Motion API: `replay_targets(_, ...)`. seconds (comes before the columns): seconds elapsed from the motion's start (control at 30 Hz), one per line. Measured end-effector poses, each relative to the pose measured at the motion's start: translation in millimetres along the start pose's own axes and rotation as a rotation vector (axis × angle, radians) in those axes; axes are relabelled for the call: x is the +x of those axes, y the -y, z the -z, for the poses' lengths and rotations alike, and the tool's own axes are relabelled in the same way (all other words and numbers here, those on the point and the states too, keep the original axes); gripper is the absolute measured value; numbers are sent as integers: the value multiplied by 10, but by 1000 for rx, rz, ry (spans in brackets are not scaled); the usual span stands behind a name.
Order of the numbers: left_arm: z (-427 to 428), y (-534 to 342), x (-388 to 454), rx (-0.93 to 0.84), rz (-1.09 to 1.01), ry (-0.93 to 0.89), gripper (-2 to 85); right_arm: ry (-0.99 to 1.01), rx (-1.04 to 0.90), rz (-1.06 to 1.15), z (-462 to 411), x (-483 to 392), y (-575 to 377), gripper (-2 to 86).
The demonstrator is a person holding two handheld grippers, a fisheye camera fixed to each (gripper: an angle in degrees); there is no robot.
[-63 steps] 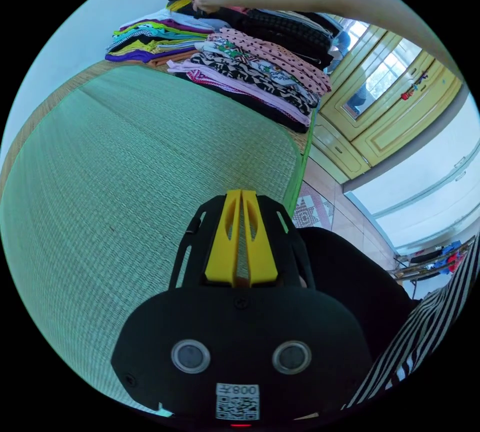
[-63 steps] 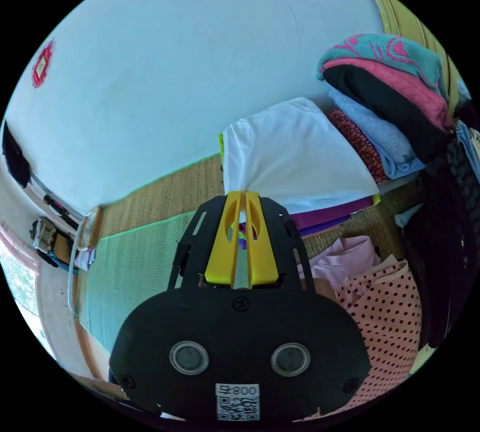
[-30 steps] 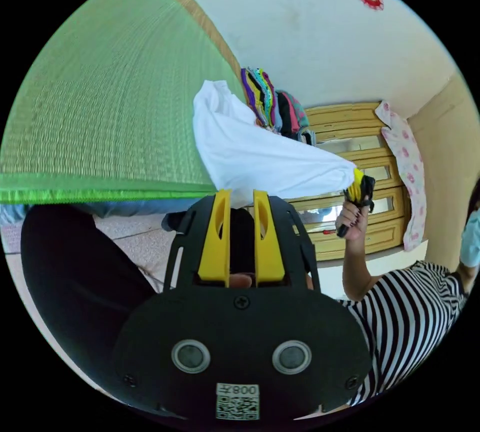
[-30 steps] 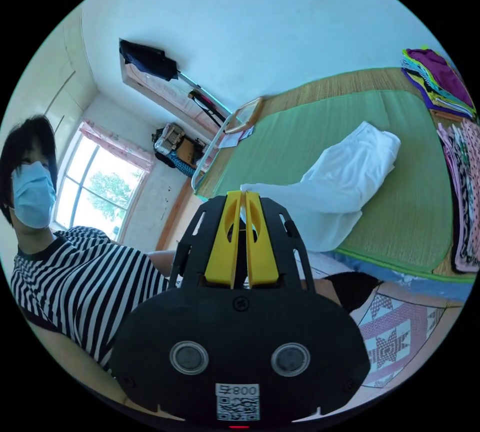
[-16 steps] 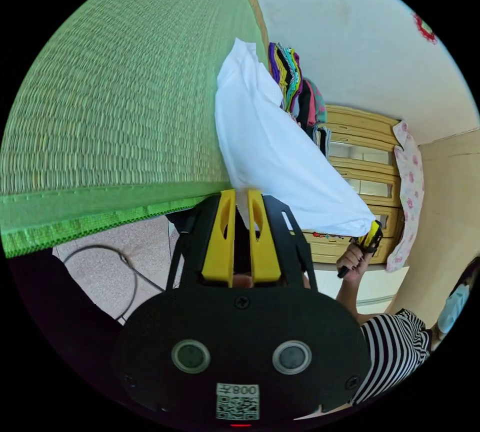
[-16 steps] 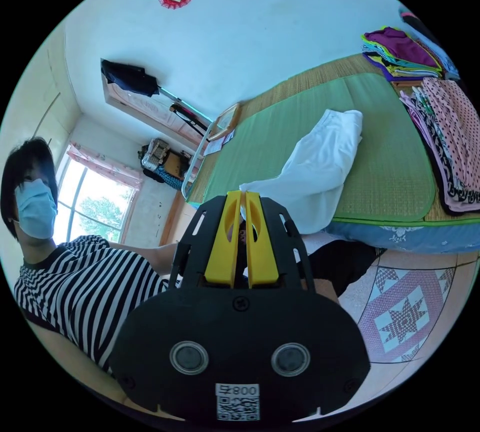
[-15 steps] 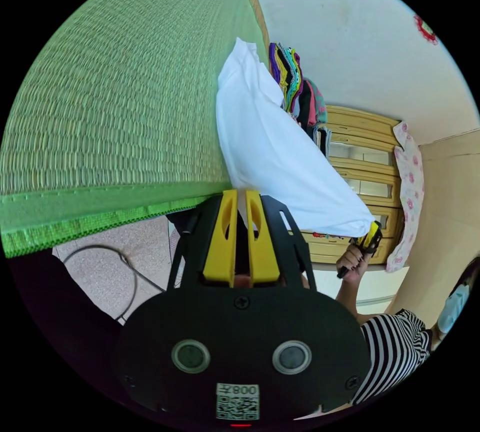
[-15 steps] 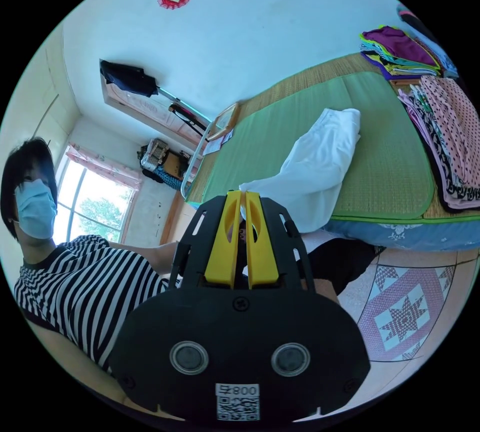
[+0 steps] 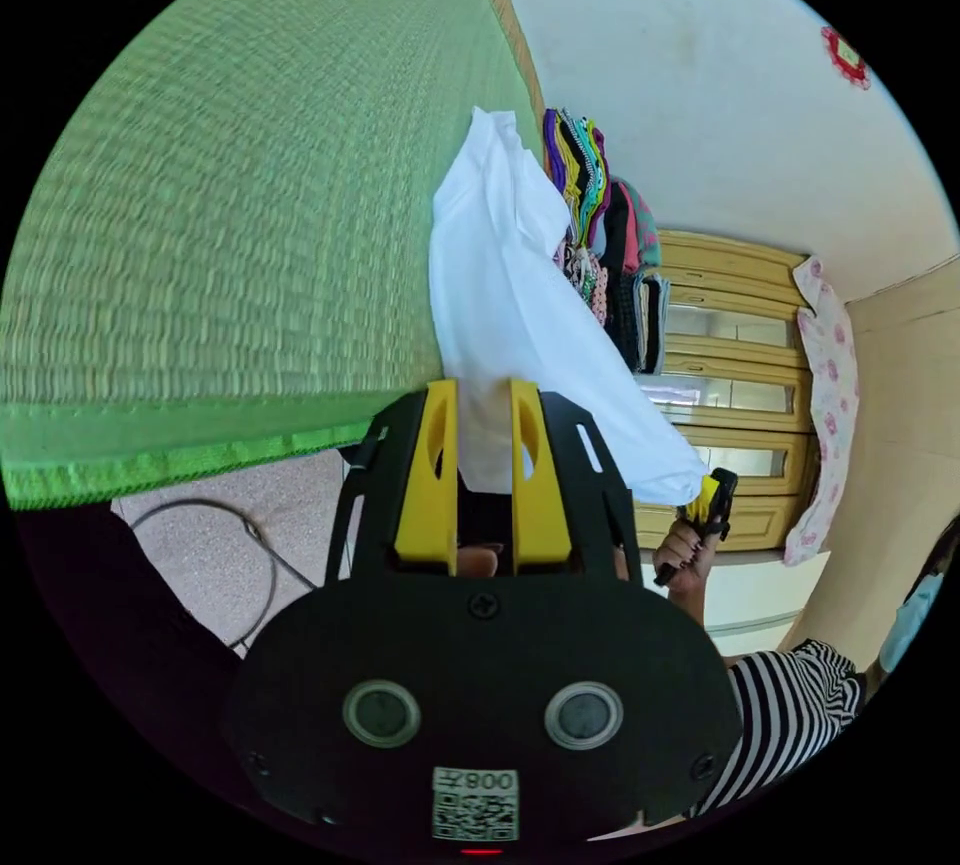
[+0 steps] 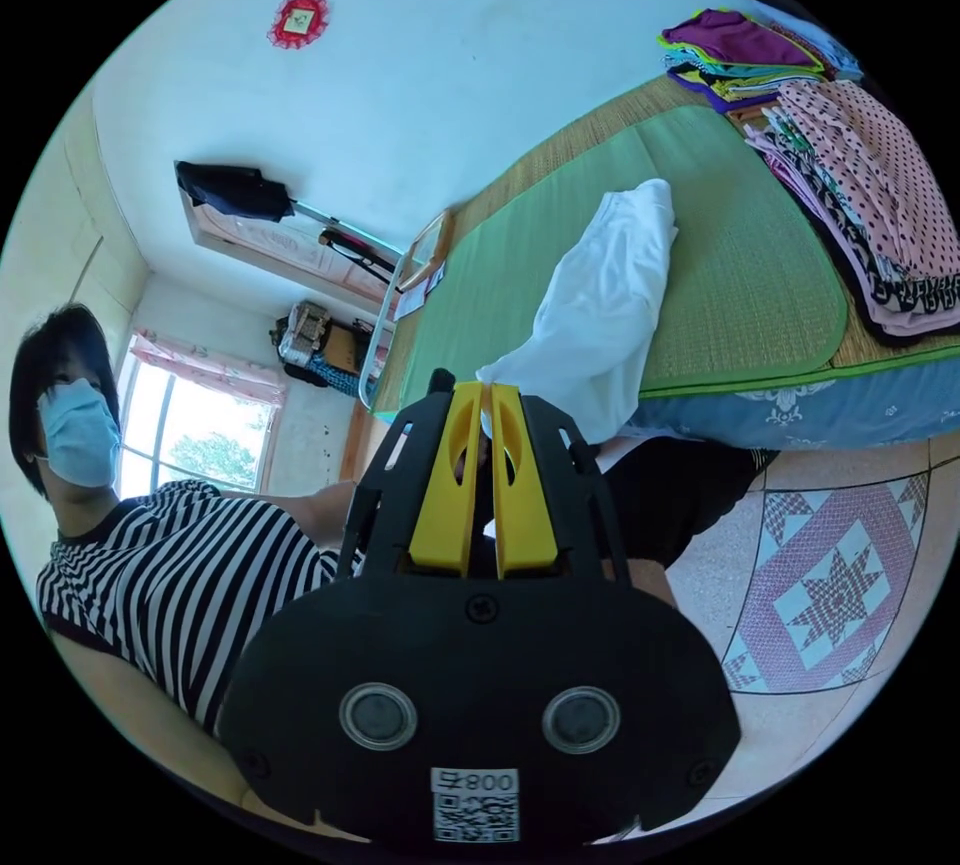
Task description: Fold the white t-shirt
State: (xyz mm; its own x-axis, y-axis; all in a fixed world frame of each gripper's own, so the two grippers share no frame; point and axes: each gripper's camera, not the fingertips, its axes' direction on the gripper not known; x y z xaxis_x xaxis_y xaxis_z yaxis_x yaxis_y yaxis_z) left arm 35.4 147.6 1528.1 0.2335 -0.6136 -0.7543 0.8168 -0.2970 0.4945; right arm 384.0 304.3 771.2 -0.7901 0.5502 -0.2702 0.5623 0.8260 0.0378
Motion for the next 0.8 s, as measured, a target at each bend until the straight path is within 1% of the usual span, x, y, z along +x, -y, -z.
replay_targets(0.1, -126, 45, 98, -41, -7, 81, 31, -18, -9, -14, 47, -27, -50, 13)
replay_targets(0.17, -169, 38, 142, -50, -11, 100, 20, -41, -17, -36, 90, -19, -109, 14)
replay_targets(0.3, -127, -67, 232, -26, -40, 65, 10, -79, -15, -91, 205, 57, -235, 17)
replay_targets(0.43, -10, -210, 384, 14, -87, 2, 7, -175, 41, -168, 464, 140, -429, 21)
replay_targets(0.5, 13, -262, 484, 18, -115, -26, 6, -194, 68, -172, 562, 87, -482, 26)
replay_targets(0.6, -24, -330, 693, 3, -172, -72, 6, -206, 72, -88, 515, -201, -449, 41)
replay_targets(0.8, -243, -427, 1175, -56, -282, -154, 5, -248, -54, 170, -244, -1013, -139, 69)
